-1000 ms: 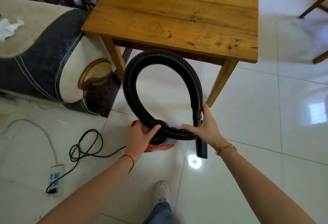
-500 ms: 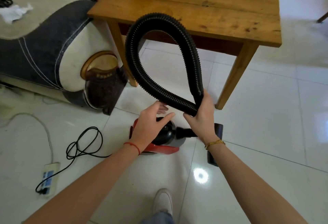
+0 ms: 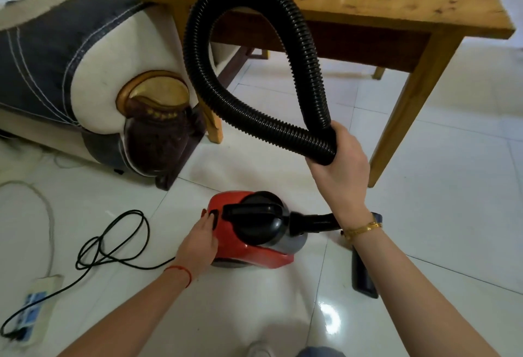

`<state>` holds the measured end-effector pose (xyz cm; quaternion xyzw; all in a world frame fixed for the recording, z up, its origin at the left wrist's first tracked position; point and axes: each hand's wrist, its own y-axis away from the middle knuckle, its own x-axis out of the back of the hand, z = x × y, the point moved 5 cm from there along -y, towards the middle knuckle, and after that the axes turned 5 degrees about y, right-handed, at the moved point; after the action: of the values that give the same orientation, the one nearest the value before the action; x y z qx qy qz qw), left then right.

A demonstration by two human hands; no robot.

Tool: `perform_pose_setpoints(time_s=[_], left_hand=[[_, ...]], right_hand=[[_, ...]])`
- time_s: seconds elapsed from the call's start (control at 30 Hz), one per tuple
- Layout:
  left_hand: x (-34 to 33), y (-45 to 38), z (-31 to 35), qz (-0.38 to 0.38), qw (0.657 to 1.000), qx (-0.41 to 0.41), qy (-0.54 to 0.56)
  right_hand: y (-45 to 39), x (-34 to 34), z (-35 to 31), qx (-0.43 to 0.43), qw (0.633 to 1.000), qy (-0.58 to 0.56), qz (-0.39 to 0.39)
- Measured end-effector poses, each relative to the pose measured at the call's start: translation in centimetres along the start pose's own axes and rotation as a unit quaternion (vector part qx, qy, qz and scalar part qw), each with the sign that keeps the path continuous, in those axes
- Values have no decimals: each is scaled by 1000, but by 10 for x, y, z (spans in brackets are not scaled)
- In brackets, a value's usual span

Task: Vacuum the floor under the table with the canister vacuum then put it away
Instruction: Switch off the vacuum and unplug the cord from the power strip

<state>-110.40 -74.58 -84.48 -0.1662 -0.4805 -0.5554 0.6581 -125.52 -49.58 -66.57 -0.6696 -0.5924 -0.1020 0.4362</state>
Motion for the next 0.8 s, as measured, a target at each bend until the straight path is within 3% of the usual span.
perform_pose_setpoints(time_s=[0.43, 0.73, 0.8], left_hand=[[-21, -26, -12, 12, 995, 9, -102], [-9, -25, -9, -7, 998, 18, -65], [3, -25, 0, 34, 999, -8, -31]], right_hand=[[-1, -9, -4, 26, 1000, 5, 15], [-1, -10, -6, 32, 999, -2, 13], [-3, -10, -5, 38, 999, 2, 9]])
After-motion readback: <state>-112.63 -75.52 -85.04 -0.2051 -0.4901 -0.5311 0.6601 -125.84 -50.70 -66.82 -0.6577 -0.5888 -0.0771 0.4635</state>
